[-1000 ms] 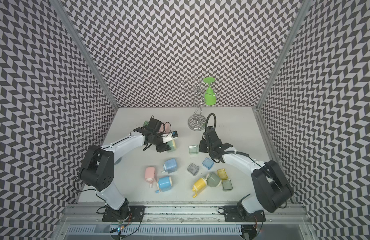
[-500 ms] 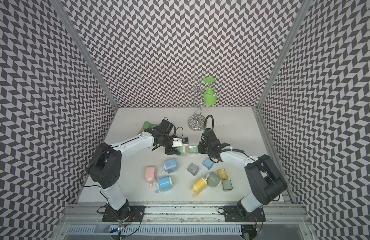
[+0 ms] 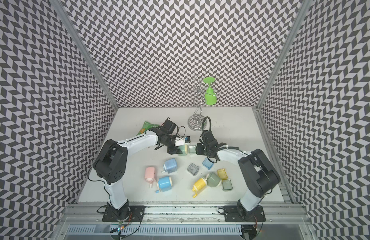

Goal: Put the tray back into the pencil sharpener
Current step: Close the container of the pencil sharpener.

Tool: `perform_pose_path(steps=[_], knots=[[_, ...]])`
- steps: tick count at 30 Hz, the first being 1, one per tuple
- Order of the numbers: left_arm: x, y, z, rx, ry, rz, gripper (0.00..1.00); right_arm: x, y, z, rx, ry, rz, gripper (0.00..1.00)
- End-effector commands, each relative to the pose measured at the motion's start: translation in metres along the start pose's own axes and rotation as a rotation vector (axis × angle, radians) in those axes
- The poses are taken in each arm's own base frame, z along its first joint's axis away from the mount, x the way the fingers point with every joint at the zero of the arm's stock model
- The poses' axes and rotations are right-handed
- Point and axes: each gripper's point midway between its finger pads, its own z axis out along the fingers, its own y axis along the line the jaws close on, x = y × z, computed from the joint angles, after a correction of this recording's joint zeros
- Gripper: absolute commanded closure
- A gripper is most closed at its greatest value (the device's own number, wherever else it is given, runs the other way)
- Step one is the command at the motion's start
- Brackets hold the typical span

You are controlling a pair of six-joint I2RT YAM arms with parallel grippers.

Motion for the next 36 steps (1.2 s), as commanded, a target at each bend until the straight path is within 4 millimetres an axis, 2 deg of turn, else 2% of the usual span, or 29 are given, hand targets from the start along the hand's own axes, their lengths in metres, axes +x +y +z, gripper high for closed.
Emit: perform_pose_path(steps=[1, 15, 25, 30, 36], knots=[[-0.012, 0.005, 0.003, -0.010, -0.013, 0.004, 0.54, -0.020, 0.012, 0.003, -0.048, -0.050, -0.003, 0.67], [-0.010, 0.006, 0.016, -0.002, 0.027, -0.006, 0.54, -0.017, 0.022, 0.015, -0.109, -0.020, -0.019, 0.72], [-0.004, 0.005, 0.023, 0.005, 0.070, -0.019, 0.54, -0.021, 0.034, 0.008, -0.170, -0.046, -0.044, 0.74], [-0.006, 0.008, 0.023, -0.005, 0.069, -0.026, 0.54, -0.019, 0.040, 0.008, -0.205, -0.035, -0.057, 0.74], [-0.013, 0.011, 0.020, -0.010, 0.044, -0.031, 0.54, -0.011, 0.037, 0.013, -0.209, -0.008, -0.038, 0.75]])
